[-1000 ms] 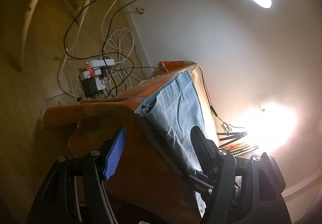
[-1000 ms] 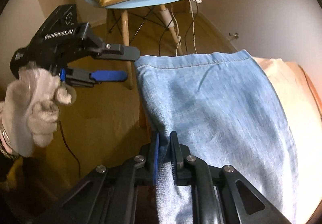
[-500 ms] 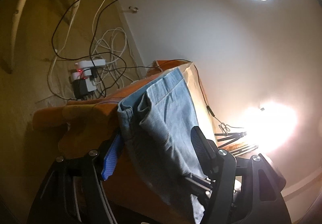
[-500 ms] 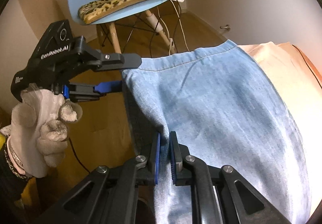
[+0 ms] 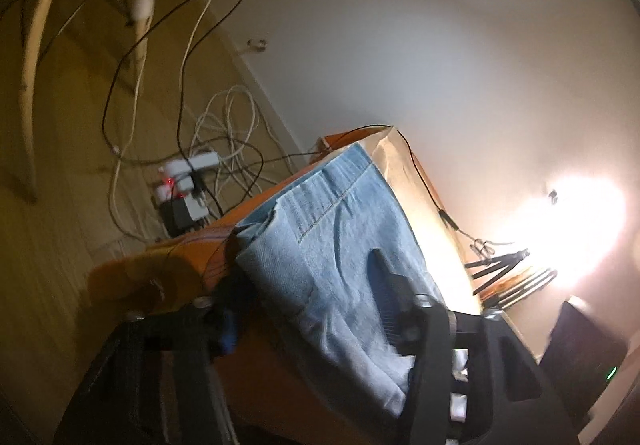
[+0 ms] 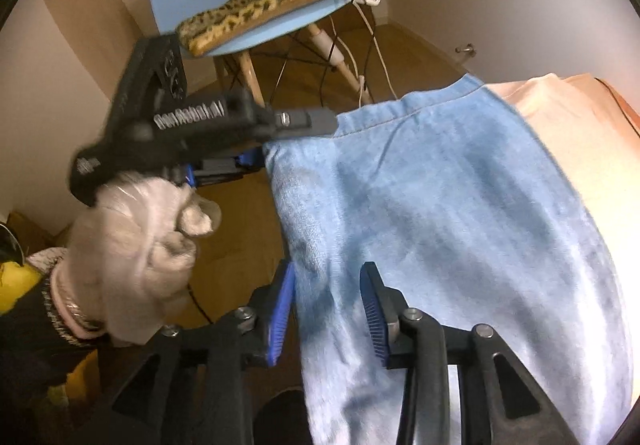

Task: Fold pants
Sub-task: 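Close the right gripper on the jeans' edge while the left gripper grasps beside it, then lift the gripped jeans' edge with both grippers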

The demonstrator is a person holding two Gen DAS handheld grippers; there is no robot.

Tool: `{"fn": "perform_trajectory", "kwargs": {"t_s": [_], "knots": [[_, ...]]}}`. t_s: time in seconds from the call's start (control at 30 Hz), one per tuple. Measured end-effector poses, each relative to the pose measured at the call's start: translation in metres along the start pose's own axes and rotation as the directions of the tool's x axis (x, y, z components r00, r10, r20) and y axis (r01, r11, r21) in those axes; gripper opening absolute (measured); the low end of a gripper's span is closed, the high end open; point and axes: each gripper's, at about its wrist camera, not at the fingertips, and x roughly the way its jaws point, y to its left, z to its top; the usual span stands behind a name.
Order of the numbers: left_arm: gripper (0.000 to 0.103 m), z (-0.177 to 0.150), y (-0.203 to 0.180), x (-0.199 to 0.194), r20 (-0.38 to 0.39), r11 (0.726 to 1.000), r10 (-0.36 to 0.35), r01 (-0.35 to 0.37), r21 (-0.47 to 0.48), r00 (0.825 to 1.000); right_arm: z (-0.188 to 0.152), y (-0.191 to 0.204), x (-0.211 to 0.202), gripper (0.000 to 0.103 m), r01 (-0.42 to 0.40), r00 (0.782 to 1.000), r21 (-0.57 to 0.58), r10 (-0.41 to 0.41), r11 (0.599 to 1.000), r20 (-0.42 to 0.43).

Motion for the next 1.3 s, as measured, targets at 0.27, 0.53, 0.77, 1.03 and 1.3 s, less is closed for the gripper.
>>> {"fn": "perform_trajectory", "kwargs": {"t_s": [0.27,0.53,0.77,1.03,1.3], "knots": [[0.015,-0.012,-0.031,0.002,0.027,0.976,-0.025,0.019,0.217,0.999,0.029,-0.041,-0.033,0.054,-0.037,0.998,0.14,0.029,0.989,0.055],[0.014,-0.031,-0.05,0.014,-0.007,0.931,-0.014,0.016,0.365,1.0,0.101,-0.051,0.004,0.06,-0.095,0.995,0.196,0.096,0.976,0.003],[0.014,-0.038,-0.05,0.013,-0.009,0.916,-0.018,0.02,0.402,1.0,0.13,-0.056,0.069,0.059,-0.056,0.988,0.226,0.087,0.973,-0.129],[0.014,-0.051,-0.057,0.011,-0.001,0.889,-0.016,0.015,0.457,1.0,0.142,-0.044,0.11,0.048,0.084,0.974,0.128,-0.054,0.988,-0.222],[0.041,-0.067,-0.057,-0.005,0.127,0.865,0.101,-0.15,0.478,0.987,0.142,-0.056,0.106,0.014,0.094,0.974,0.169,-0.055,0.981,-0.221]]}}
